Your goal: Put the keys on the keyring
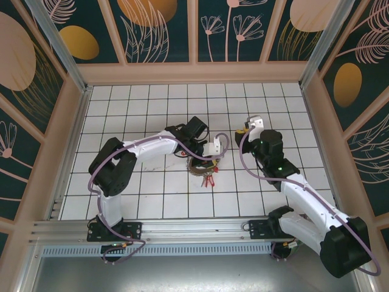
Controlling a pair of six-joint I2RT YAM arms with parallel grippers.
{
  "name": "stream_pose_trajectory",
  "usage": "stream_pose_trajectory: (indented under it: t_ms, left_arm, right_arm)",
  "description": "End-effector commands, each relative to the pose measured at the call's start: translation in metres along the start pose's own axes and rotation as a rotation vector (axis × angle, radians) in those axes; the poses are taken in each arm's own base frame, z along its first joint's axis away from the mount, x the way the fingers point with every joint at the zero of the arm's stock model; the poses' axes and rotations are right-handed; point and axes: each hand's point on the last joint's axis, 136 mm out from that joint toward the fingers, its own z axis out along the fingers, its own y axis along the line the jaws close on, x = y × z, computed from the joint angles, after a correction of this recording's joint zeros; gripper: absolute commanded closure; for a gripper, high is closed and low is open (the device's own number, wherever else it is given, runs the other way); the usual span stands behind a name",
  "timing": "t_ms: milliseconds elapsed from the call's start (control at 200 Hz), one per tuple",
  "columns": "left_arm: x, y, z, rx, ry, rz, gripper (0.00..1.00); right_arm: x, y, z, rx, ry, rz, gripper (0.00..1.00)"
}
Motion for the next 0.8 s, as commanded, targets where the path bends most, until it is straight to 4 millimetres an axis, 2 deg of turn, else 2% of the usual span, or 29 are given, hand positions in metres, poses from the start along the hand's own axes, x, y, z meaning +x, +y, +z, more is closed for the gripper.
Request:
stream_pose_trajectory:
  t_ms: [0, 305, 415, 656, 796]
  left_arm:
    - [-0.012, -0.001, 0.006, 0.034, -0.051, -0.001, 1.0]
    - [-0.006, -0.005, 0.017, 0.078, -0.056, -0.033, 0.97]
    - [-0.009, -0.006, 0.015, 0.079, -0.071, -0.026, 0.91]
    - [-0.046, -0.003, -0.014, -0.024, -0.213, 0.062, 0.73]
    - [-0.057, 0.001, -0.031, -0.114, -0.25, 0.09, 0.74]
  right_arm:
    - [0.002, -0.006, -0.004, 0.025, -0.008, 0.033, 0.7]
    - [0.009, -0.019, -0.001, 0.082, 0.005, 0.068, 0.69]
    - [0.01, -0.021, 0.0, 0.085, 0.006, 0.078, 0.69]
    - [0.009, -0.022, 0.002, 0.086, 0.006, 0.089, 0.7]
    - [0.004, -0.024, -0.001, 0.095, -0.008, 0.086, 0.69]
